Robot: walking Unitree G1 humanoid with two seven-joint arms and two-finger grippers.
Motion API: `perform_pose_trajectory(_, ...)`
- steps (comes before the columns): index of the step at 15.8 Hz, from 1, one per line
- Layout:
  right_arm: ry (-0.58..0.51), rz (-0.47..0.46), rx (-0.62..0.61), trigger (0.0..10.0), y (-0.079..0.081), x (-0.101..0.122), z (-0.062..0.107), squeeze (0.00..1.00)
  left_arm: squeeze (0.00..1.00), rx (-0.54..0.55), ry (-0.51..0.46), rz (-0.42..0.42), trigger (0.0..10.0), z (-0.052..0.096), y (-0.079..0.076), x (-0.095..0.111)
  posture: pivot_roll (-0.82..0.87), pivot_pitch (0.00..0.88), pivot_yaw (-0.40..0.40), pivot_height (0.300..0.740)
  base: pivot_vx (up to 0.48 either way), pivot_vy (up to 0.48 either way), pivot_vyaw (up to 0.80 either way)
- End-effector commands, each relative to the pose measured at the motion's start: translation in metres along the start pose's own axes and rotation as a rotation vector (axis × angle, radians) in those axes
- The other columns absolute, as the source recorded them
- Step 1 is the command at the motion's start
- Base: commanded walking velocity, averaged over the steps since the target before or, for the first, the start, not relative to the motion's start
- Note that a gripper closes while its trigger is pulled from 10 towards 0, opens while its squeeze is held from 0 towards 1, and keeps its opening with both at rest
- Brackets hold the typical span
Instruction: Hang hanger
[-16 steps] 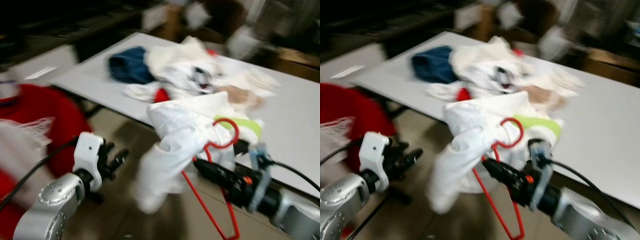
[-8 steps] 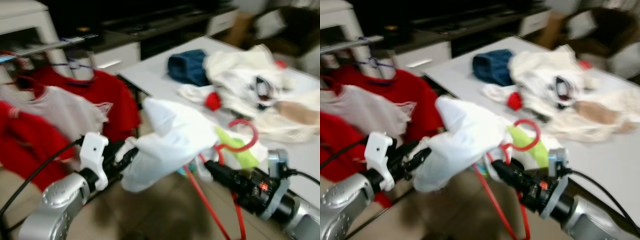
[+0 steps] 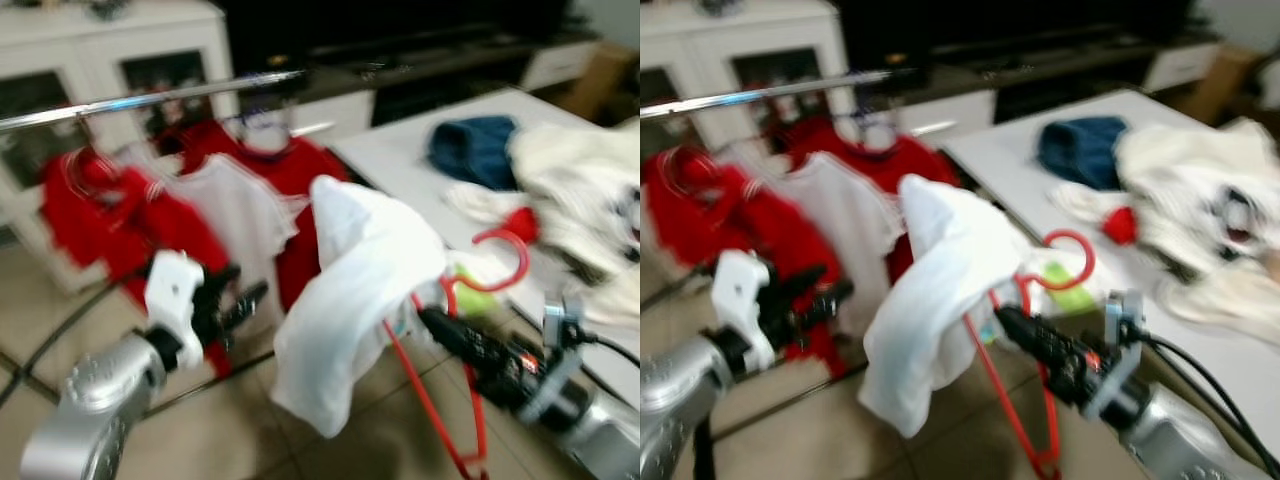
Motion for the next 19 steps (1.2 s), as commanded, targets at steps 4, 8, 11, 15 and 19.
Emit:
perform_pose_trajectory(4, -0.018, 0.037, 0.024, 10.0, 0.003, 0.004, -0.002, 0.0, 0.0, 0.02, 0.011, -0.013, 10.0, 0.008, 0.003, -0.002, 0.0, 0.0, -0.052, 0.74, 0.0, 0.0, 0.8)
perform_pose_trajectory(8, -0.006, 0.067, 0.011, 10.0, 0.0, 0.002, -0.003, 0.0, 0.0, 0.009, 0.025, -0.021, 10.0, 0.015, 0.004, -0.002, 0.0, 0.0, -0.051, 0.74, 0.0, 0.0, 0.8)
perform_pose_trajectory(11, -0.017, 0.107, -0.01, 10.0, -0.004, 0.004, -0.008, 0.0, 0.0, 0.04, 0.019, -0.035, 10.0, 0.012, 0.013, 0.0, 0.01, 0.0, -0.038, 0.74, 0.0, 0.0, 0.8)
perform_pose_trajectory(15, -0.023, 0.155, -0.092, 10.0, -0.014, 0.004, -0.023, 0.0, 0.0, 0.103, 0.018, -0.07, 10.0, 0.009, 0.024, 0.005, 0.01, 0.0, -0.037, 0.74, 0.0, 0.0, 0.8)
perform_pose_trajectory(19, -0.05, 0.268, -0.223, 10.0, -0.025, 0.016, -0.047, 0.0, 0.0, -0.111, -0.031, -0.094, 10.0, -0.013, -0.007, 0.024, 0.02, 0.0, -0.064, 0.74, 0.0, 0.0, 0.4)
Point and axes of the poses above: a point about 5 cm out from each wrist's last joint towards the gripper, its own z axis pointing back from the gripper into the wrist, its own x axis along the axis of the wrist's last joint, y = z × x, the point moved 1 cm from there along -z, pointing out of the wrist towards the gripper, and after that the axes turned 5 degrees about z, right-handed, at the moved point
